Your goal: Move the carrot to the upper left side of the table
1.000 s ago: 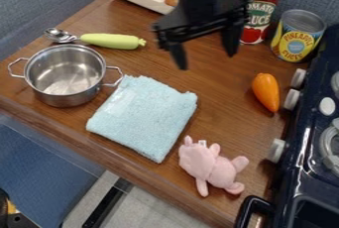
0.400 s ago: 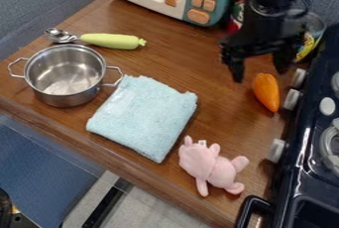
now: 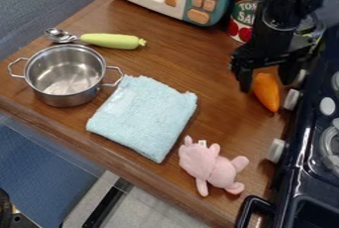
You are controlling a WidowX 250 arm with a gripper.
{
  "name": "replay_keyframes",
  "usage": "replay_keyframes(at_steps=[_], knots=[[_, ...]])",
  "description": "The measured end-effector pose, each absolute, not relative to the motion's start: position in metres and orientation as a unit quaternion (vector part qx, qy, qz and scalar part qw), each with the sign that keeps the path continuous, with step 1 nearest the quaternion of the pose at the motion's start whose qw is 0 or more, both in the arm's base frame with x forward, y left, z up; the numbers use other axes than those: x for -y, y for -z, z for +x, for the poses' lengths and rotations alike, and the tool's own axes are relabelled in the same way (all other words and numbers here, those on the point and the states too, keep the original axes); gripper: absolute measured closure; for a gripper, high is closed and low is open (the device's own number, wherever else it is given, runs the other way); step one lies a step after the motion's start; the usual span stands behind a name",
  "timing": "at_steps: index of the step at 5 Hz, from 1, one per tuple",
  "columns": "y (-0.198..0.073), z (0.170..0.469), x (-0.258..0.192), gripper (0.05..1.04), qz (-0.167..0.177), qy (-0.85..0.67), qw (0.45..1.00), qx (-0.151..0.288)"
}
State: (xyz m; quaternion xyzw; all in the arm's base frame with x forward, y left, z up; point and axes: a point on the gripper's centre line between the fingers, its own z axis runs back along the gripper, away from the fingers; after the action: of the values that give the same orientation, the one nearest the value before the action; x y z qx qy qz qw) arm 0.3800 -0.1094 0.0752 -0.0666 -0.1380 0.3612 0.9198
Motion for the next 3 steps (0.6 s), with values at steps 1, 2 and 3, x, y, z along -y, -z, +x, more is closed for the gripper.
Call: replay_keyframes(at_steps=[1, 2, 3], knots=[[-0.0707, 0.3797, 0.1056, 0.394, -0.059, -0.375, 0.914, 0.143], [-0.0684, 0.3762, 0.1055, 0.499, -0.064, -0.384, 0.91, 0.139], [-0.067, 0.3736, 0.102, 0.499, -0.067, -0.391, 0.908, 0.136]])
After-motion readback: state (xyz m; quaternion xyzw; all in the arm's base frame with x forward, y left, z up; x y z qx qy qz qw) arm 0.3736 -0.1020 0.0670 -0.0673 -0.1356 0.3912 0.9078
